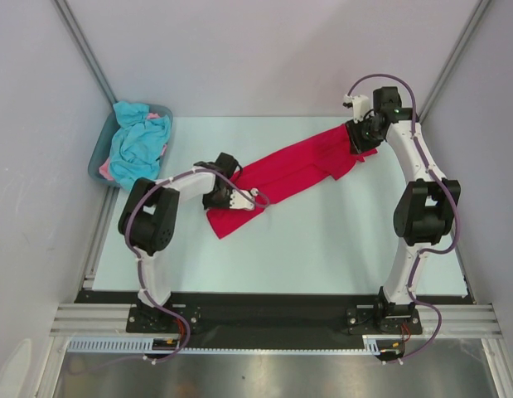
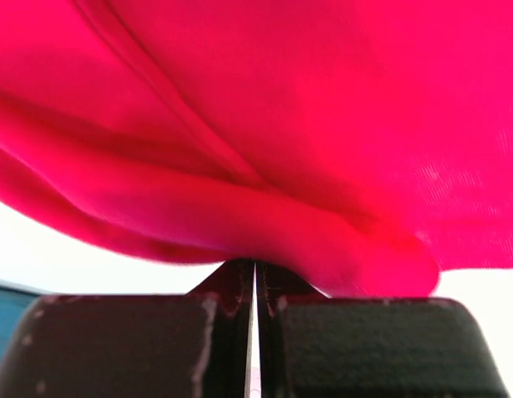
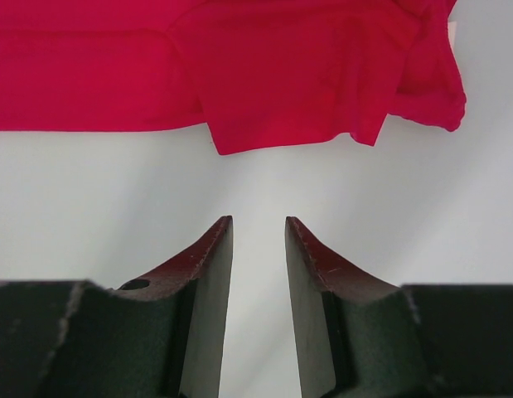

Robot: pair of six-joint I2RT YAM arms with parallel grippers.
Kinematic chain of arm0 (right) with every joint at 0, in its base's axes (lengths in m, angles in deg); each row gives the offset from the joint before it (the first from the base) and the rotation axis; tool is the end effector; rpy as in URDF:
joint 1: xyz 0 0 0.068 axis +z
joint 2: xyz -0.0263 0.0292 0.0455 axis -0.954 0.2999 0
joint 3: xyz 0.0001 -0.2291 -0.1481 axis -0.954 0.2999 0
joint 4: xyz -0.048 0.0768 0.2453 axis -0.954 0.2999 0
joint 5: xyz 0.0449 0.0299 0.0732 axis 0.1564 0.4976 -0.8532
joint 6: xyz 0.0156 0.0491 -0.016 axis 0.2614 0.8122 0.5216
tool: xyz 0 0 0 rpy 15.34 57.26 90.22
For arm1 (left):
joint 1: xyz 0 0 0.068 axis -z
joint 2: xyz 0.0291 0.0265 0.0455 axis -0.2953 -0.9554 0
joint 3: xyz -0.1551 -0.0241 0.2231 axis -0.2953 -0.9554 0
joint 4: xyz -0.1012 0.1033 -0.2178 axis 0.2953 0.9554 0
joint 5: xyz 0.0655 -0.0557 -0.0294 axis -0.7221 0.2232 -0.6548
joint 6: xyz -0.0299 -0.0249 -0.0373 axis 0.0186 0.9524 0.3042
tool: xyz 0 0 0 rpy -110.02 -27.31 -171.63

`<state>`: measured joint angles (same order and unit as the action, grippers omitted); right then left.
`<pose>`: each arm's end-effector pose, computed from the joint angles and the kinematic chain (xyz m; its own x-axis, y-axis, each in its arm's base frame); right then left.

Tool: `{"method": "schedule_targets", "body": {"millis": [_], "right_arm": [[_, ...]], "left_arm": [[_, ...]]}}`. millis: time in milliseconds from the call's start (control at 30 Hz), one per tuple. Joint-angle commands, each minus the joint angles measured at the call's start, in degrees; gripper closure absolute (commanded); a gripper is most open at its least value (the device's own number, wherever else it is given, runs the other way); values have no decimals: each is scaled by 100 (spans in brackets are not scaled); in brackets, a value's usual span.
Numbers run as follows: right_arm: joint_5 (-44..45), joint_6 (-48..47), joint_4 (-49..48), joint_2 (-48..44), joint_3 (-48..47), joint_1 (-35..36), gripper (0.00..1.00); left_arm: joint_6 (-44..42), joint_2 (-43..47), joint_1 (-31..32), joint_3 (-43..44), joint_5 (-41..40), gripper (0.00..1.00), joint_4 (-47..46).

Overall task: Fold and stack the t-shirts
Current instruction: Fold the tshirt

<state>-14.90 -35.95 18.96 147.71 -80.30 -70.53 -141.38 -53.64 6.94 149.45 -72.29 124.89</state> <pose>0.4364 0.0244 0.3066 -0.6524 -0.4551 -0.6060 -0.5247 0.8482 -0.0722 0.3374 -0.1470 0.1478 0.0437 0.9988 0.0231 0.9725 -0.0478 0.2280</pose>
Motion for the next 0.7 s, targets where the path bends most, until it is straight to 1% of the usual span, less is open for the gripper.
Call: {"method": "schedule_targets", "body": {"millis": [0, 100, 133, 300, 367, 567, 667], "right_arm": [[-134, 75, -34, -143, -131, -26, 63], [-187, 101, -7, -204, -131, -70, 63], [-195, 101, 10, -213, -123, -70, 63], [-283, 145, 36, -336, -44, -62, 63], [-336, 119, 54, -389, 27, -61, 63], [-477, 233, 45, -653, 255, -140, 63], [-521, 268, 54, -802, 378, -158, 63]], "left_arm": [[-159, -354, 303, 423, 452, 100, -48], [-176, -486, 514, 565, 558, 100, -48], [-289, -504, 584, 582, 724, 100, -39], [-642, -653, 1076, 582, 883, 100, -30], [-773, -732, 1182, 635, 979, 100, -13], [-1063, -873, 1534, 714, 1173, 100, 294], [-1117, -847, 1736, 723, 1428, 100, 435]]}}
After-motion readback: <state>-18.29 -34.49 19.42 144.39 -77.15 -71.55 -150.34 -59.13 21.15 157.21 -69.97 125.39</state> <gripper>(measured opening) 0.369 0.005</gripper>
